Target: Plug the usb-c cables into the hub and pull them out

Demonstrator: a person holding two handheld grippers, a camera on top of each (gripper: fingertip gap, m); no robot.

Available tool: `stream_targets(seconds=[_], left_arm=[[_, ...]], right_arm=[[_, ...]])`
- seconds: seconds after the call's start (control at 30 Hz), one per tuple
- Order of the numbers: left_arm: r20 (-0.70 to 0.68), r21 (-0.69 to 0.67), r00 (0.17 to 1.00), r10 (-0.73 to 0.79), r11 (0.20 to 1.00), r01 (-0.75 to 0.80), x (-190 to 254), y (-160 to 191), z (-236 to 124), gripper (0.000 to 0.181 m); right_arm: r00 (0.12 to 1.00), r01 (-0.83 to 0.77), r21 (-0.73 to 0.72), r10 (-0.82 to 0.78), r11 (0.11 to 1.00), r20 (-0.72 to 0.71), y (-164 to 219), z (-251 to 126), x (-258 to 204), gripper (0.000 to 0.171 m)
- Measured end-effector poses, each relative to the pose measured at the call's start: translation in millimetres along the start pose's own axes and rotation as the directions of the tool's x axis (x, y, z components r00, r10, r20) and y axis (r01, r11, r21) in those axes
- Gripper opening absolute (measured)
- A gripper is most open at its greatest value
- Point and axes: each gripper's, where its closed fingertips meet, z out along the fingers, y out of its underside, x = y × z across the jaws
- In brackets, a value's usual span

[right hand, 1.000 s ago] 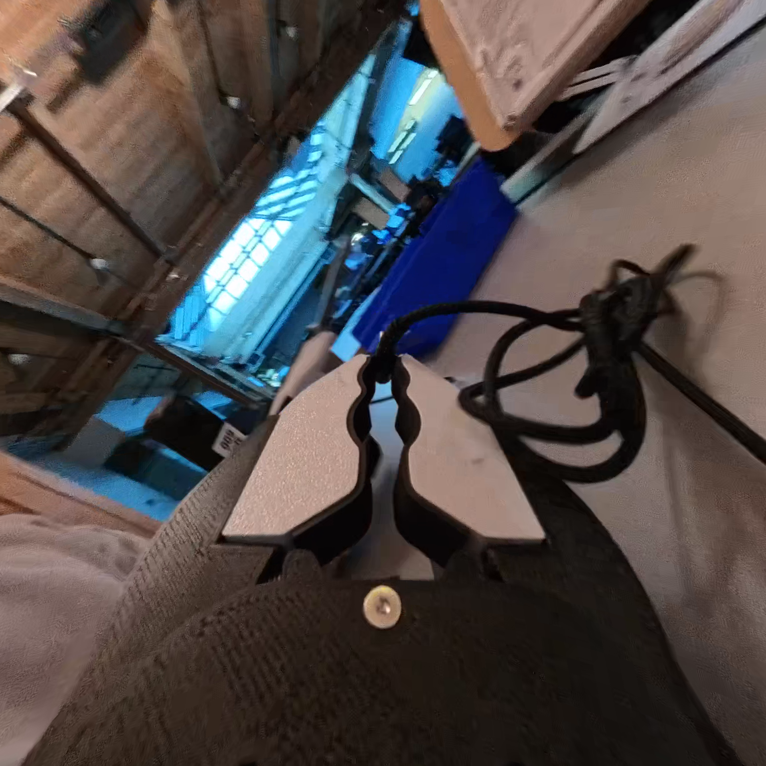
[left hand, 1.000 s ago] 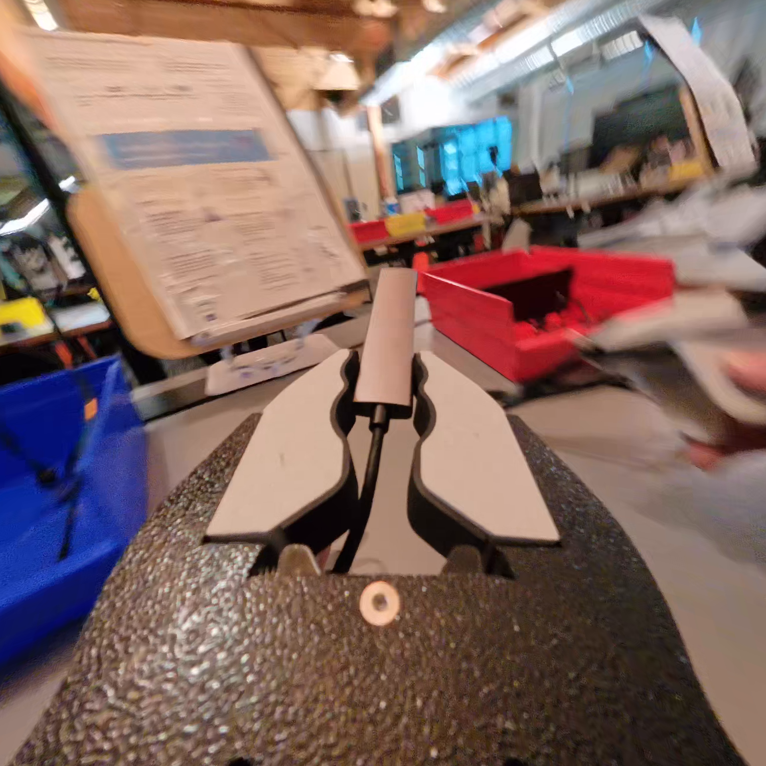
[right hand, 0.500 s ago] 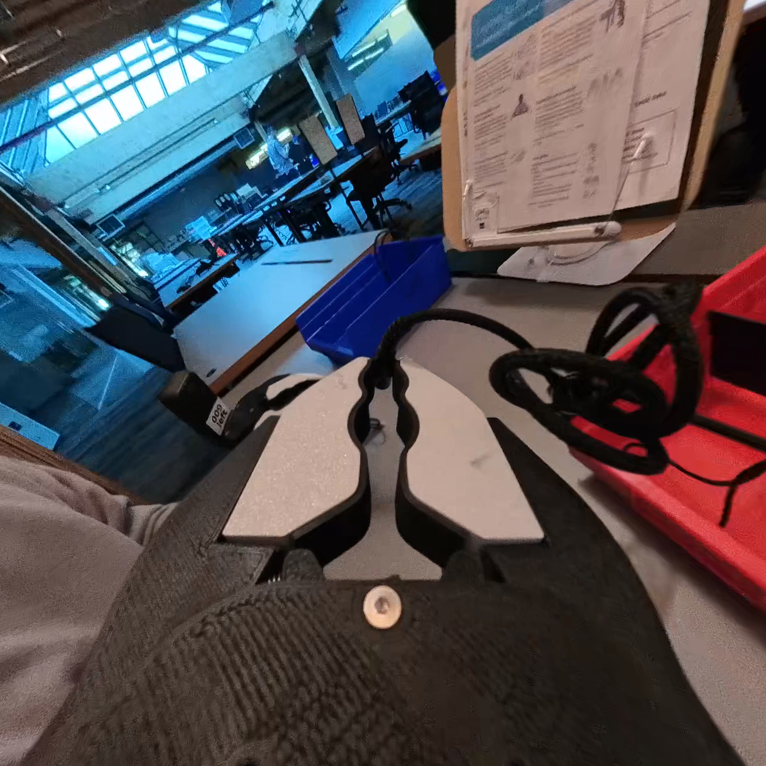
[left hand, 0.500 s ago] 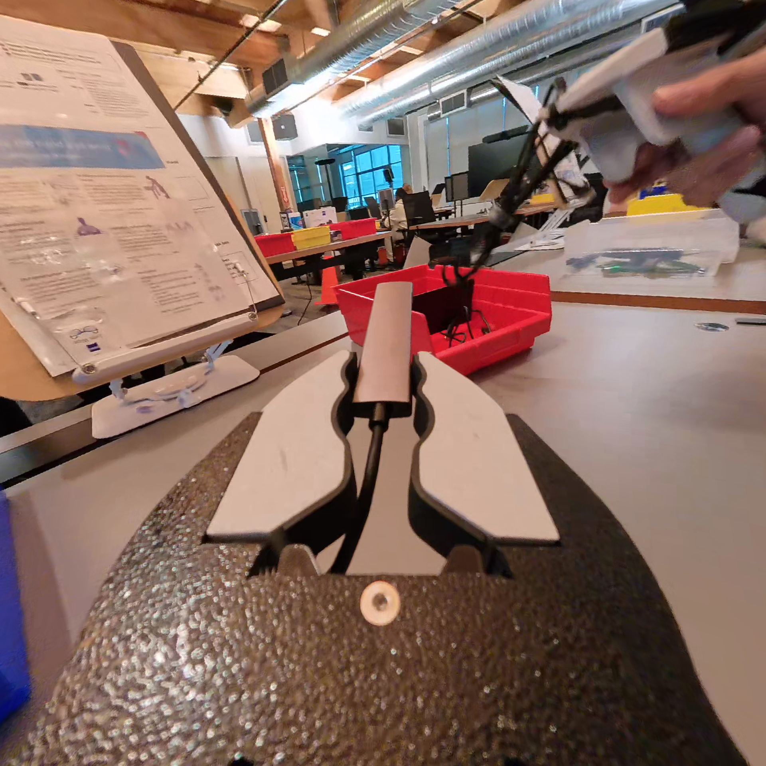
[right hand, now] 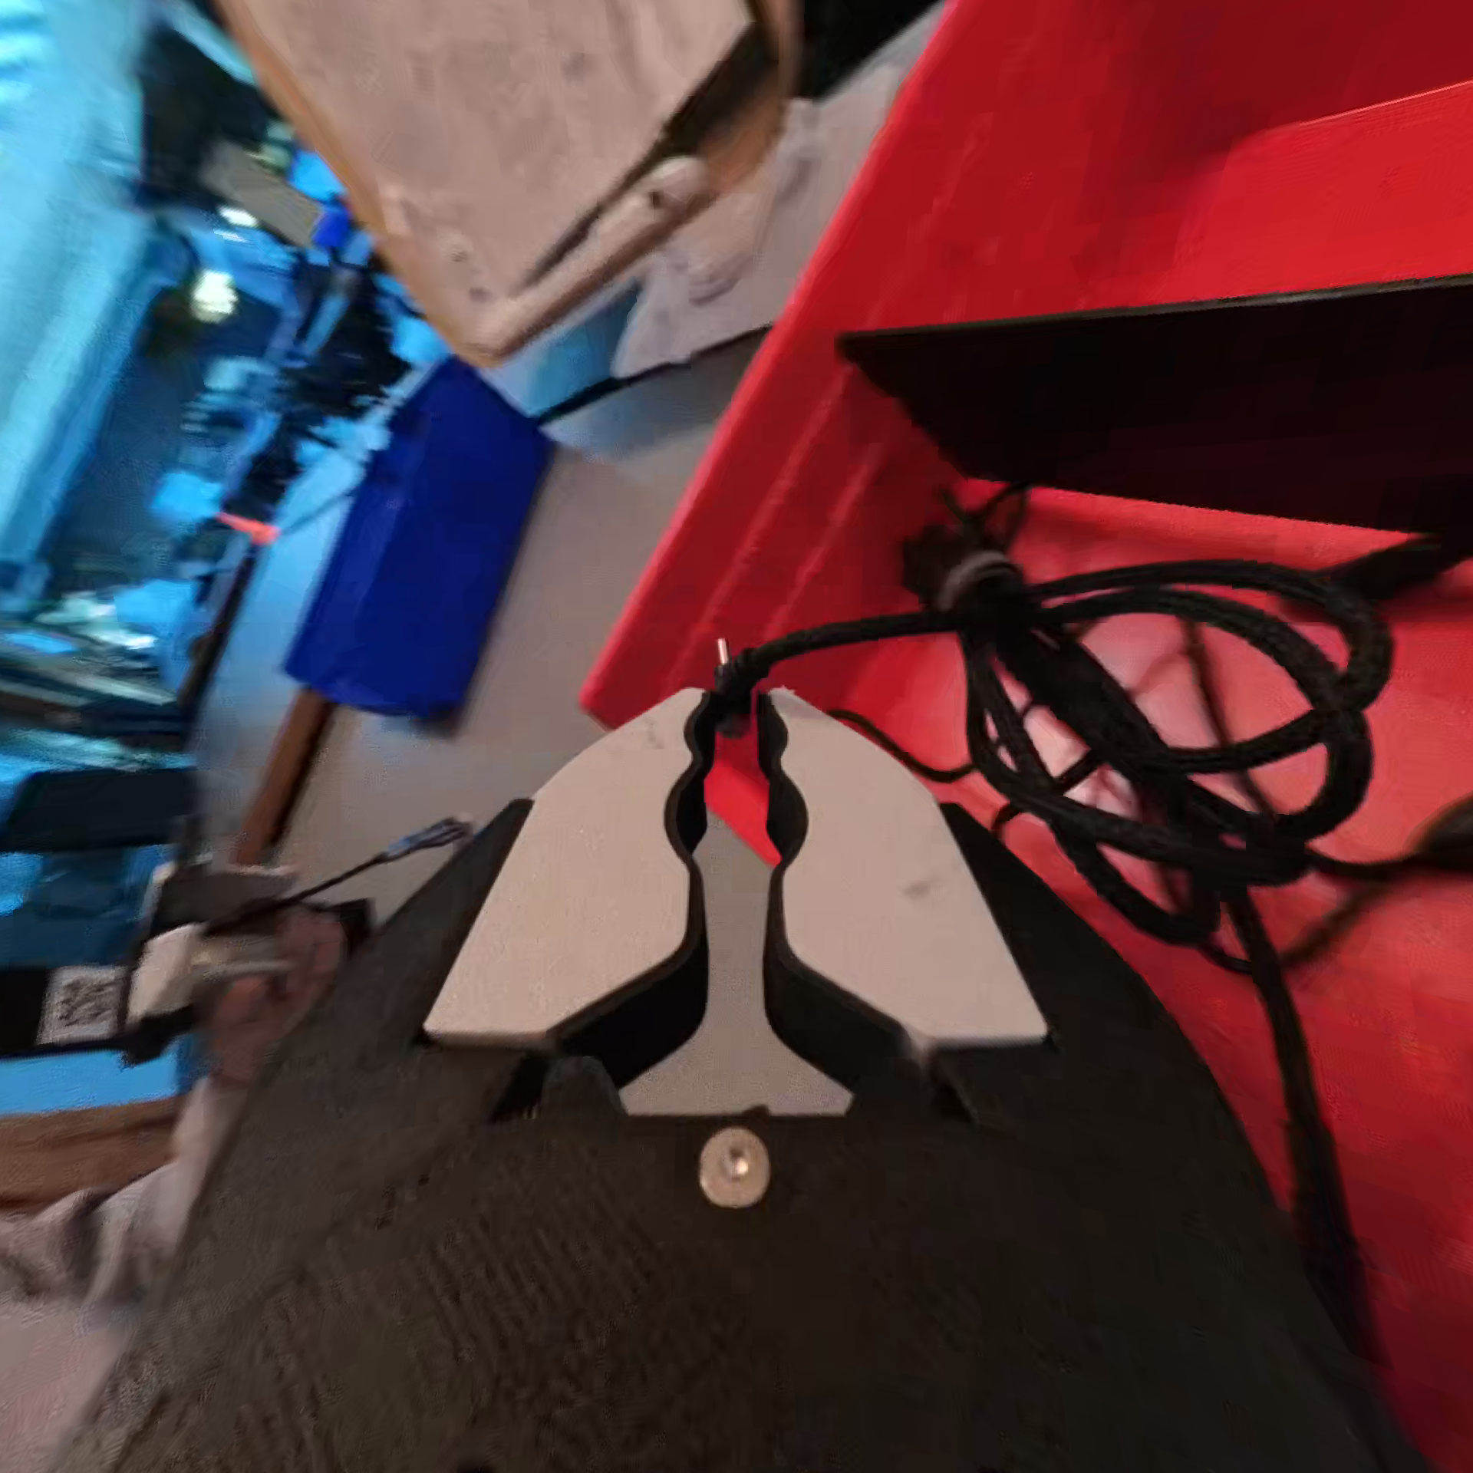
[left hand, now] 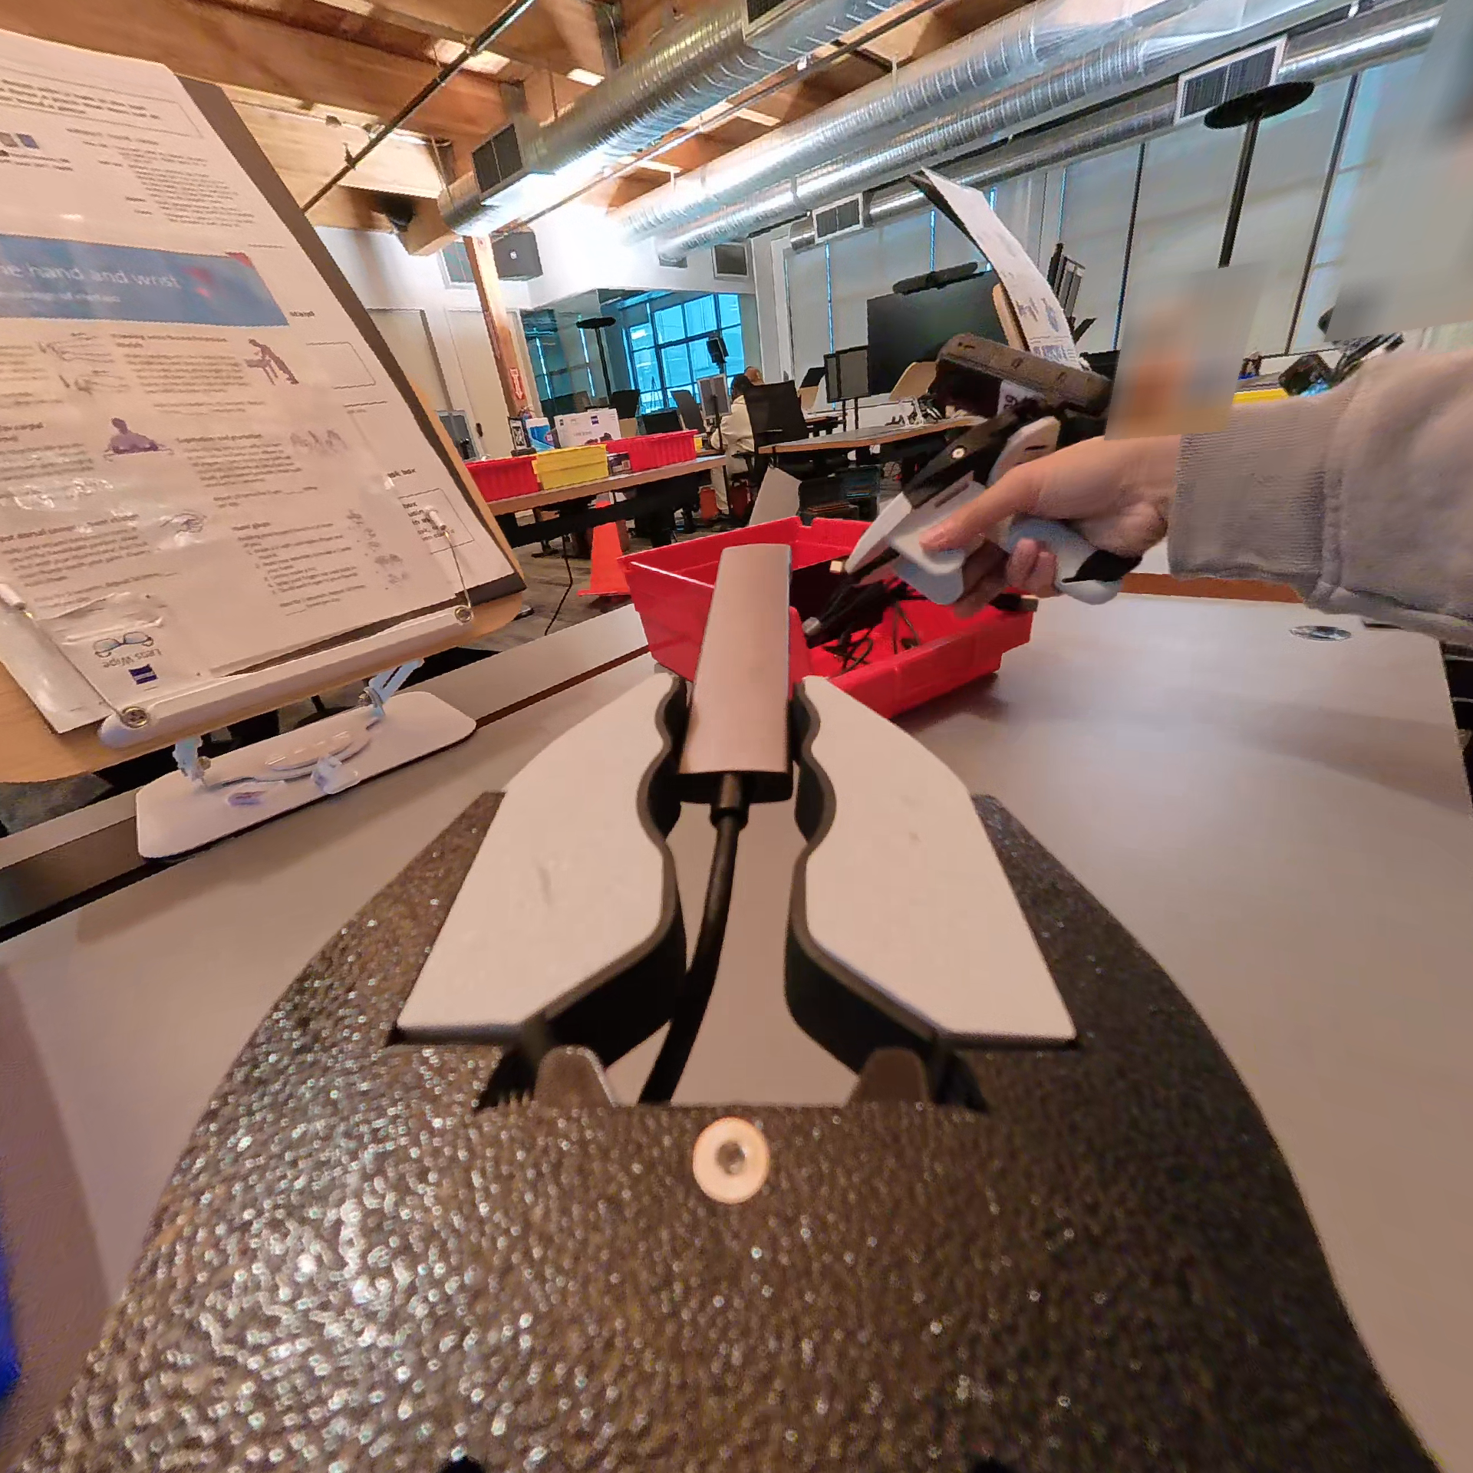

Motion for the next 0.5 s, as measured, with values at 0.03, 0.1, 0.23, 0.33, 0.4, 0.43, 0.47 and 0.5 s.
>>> stream_targets(seconds=[0.03, 0.1, 0.23, 0.33, 0.4, 0.43, 0.47, 0.5], left_arm=[[-0.001, 0.002, 1.000, -0.003, 1.000, 0.003, -2, 0, 0, 0.024], [0.007, 0.006, 1.000, -0.021, 1.000, 0.021, -6, 1, -1, 0.024], [0.011, 0.008, 0.999, -0.043, 0.999, 0.042, -10, 4, -1, 0.024], [0.008, 0.004, 0.999, -0.054, 0.999, 0.054, -10, 7, -1, 0.023], [0.006, 0.002, 0.999, -0.054, 0.999, 0.054, -10, 8, 0, 0.024], [0.007, -0.001, 0.999, -0.051, 0.999, 0.051, -10, 9, 0, 0.024], [0.003, -0.004, 0.999, -0.050, 0.999, 0.050, -9, 10, 0, 0.023], [-0.003, -0.005, 0.999, -0.052, 0.999, 0.052, -8, 10, 1, 0.023]], right_arm=[[0.992, 0.038, 0.005, -0.037, 0.999, -0.125, -7, -6, 17, 0.013], [0.892, 0.203, -0.040, -0.202, 0.978, -0.404, -22, -30, 49, 0.019], [0.777, 0.299, -0.202, -0.361, 0.933, -0.516, -24, -56, 55, 0.030], [0.609, 0.511, -0.165, -0.491, 0.844, -0.623, -49, -84, 31, 0.042], [0.550, 0.625, -0.141, -0.560, 0.768, -0.620, -56, -94, 3, 0.046], [0.535, 0.653, -0.121, -0.568, 0.748, -0.625, -57, -99, -8, 0.047], [0.533, 0.665, -0.104, -0.567, 0.739, -0.628, -56, -103, -17, 0.048], [0.544, 0.673, -0.092, -0.575, 0.734, -0.611, -51, -104, -26, 0.049]])
